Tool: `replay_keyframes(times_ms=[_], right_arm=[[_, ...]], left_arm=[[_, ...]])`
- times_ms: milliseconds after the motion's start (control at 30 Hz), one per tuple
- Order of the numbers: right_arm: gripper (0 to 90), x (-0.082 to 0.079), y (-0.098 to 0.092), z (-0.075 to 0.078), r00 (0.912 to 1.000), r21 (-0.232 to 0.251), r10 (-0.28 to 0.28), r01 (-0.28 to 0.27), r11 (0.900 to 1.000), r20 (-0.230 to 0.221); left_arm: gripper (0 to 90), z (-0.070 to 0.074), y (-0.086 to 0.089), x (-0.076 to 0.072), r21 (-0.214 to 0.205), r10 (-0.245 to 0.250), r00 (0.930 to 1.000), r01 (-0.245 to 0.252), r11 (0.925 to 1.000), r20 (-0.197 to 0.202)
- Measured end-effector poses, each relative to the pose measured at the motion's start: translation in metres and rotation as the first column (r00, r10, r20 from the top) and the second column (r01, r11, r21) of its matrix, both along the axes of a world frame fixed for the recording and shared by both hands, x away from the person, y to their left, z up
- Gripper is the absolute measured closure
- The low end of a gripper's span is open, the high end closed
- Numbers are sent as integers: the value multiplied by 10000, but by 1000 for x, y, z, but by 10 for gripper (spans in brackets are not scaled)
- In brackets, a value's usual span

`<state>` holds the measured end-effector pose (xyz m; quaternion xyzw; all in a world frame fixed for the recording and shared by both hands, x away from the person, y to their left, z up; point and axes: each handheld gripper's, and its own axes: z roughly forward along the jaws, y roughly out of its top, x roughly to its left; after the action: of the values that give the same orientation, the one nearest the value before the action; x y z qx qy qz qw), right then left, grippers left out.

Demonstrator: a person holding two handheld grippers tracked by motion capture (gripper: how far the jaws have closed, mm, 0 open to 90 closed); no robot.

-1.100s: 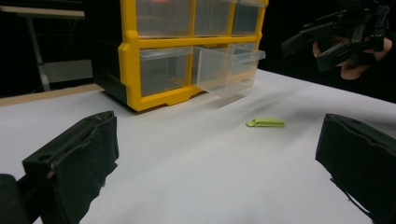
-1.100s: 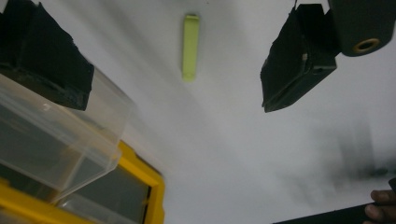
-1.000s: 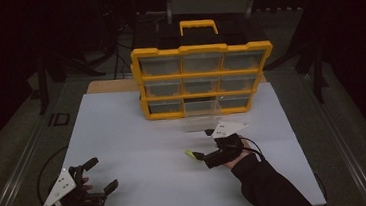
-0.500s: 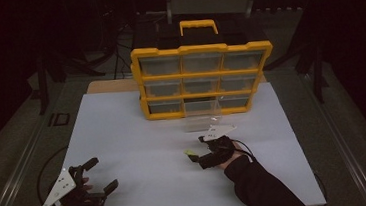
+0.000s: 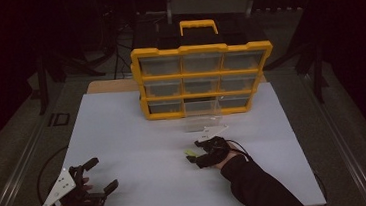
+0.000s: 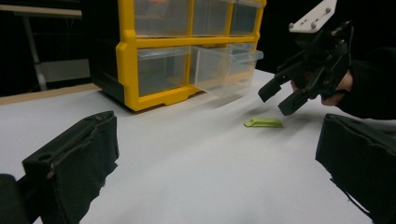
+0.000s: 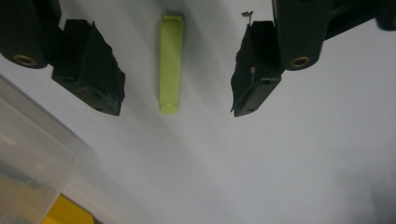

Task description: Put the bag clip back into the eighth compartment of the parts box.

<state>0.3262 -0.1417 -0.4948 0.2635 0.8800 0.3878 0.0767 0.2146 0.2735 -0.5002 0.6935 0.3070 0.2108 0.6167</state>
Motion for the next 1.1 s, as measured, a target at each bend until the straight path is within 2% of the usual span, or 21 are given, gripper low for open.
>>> replay_keyframes(times_ms=[33, 200, 300, 400, 433, 533, 700, 867, 1033, 1100], right_arm=[[422, 1, 2, -2, 9999, -178, -130, 130, 9998, -35], [459, 4, 6, -6, 9998, -582, -165, 156, 9982, -147], [548, 4, 9, -8, 9996, -882, -201, 183, 9959, -194], [584, 4, 11, -9, 9991, -995, -347, 323, 9945, -226], [634, 5, 12, -11, 9984, -1139, -515, 485, 9923, -237], [654, 6, 13, -12, 9982, -1265, -528, 488, 9908, -281], [740, 5, 15, -16, 9979, -1524, -467, 394, 9875, -447], [757, 2, 16, -18, 9980, -1674, -549, 492, 9847, -300], [780, 2, 15, -19, 9961, -1506, -804, 741, 9858, -366], [786, 1, 17, -19, 9958, -1644, -875, 820, 9830, -264]], left_arm=[[3, 0, 0, 0, 11, -6, 10000, 6, 10000, -12], [3, 0, 0, 0, 3, -25, 10000, 25, 10000, -28], [3, 0, 0, 0, 16, -23, 10000, 23, 10000, -32], [3, 0, 0, 0, 23, -34, 10000, 34, 10000, -35], [3, 0, 0, 0, 48, -30, 10000, 31, 10000, -74], [3, 0, 0, 1, 22, -37, 10000, 37, 10000, -75], [3, 0, 0, 1, 40, -37, 10000, 37, 10000, -68], [3, -1, -1, 1, 65, -43, 10000, 44, 10000, -86], [3, -1, -2, 1, 80, -60, 9999, 61, 9999, -85], [3, -1, -2, 1, 78, -56, 10000, 57, 10000, -78]])
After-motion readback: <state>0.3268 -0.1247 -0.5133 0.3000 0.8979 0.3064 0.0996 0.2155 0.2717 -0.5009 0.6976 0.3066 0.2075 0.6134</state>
